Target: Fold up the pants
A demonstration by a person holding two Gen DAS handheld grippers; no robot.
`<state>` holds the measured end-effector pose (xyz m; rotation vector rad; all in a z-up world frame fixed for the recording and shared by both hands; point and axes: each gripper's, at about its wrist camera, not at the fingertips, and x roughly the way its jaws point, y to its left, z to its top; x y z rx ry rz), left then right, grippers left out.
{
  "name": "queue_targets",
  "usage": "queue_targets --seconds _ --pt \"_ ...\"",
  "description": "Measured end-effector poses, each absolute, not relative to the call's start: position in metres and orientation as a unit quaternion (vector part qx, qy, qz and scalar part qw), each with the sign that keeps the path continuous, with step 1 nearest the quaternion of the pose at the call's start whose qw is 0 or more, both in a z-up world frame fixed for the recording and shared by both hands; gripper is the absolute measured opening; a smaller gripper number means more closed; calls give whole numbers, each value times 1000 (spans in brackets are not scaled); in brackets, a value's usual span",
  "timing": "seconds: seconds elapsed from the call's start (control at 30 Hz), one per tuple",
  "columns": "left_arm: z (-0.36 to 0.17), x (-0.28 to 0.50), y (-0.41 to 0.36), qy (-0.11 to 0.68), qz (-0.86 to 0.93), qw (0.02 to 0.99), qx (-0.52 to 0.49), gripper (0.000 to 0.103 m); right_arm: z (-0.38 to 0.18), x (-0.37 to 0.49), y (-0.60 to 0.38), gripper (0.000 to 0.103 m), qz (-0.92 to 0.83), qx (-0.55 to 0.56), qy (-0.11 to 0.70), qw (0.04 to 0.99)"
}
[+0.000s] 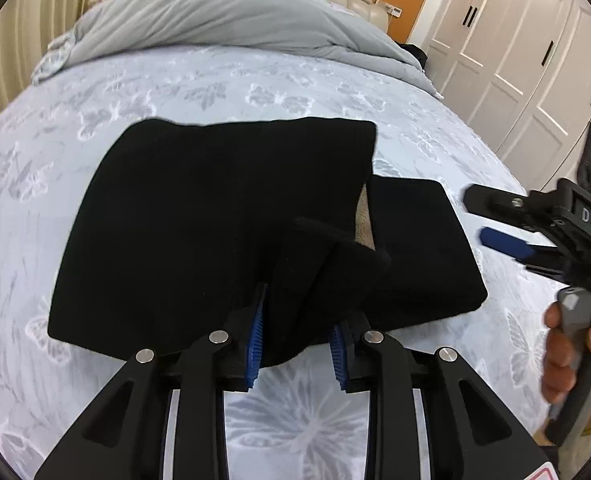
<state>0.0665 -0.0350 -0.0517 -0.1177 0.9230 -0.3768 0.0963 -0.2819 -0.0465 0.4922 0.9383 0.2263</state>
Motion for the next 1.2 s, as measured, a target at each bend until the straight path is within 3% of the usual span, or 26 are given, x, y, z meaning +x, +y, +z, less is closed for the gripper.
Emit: queue_targets --seconds 0.3,0.33,0.37,0.43,0.47,0.53,0.57,0.73,0.8,0.83,0.87,1.0,1.03,1.07,1.13,1.2 --pt "-57 55 -54 424 -168 890 9 30 -84 125 -224 91 165 254 487 820" --pt "-58 55 -52 427 -168 888 11 30 -83 127 -219 72 174 246 482 823" --pt "-59 53 -48 431 -173 886 4 30 -84 130 -215 35 188 239 487 819" --pt "-57 49 -41 434 -175 884 -2 30 -84 136 -208 22 206 241 492 811" --pt "-55 47 -37 436 -179 882 -3 32 -80 137 -204 21 204 228 489 817" --pt "-50 40 -27 439 -199 876 -21 59 -66 137 -205 16 207 222 472 827" --pt "-45 35 -23 435 -197 878 -31 80 -59 138 -208 15 212 228 464 829" --pt "-14 4 -1 382 -228 895 -37 86 -6 127 -268 5 181 234 395 870" --pt "-11 0 5 366 -216 905 -20 86 -9 124 -304 6 116 202 390 891" --pt "-12 4 10 367 -199 909 -11 86 -24 127 -322 14 85 193 411 887" --pt "-15 9 14 370 -187 910 -9 86 -45 130 -340 30 40 199 448 871" --pt "-16 30 33 384 -109 917 -17 86 -72 113 -356 33 59 277 486 827" --pt "-14 36 39 387 -85 918 -26 86 -66 110 -347 44 81 263 483 831" --pt "-12 39 43 386 -77 919 -35 86 -59 106 -335 65 103 245 476 838" --pt "-6 48 54 381 -53 921 -62 86 -51 101 -301 91 146 212 463 848" --pt "-1 55 65 374 -31 923 -82 86 -57 102 -273 90 177 182 479 840"
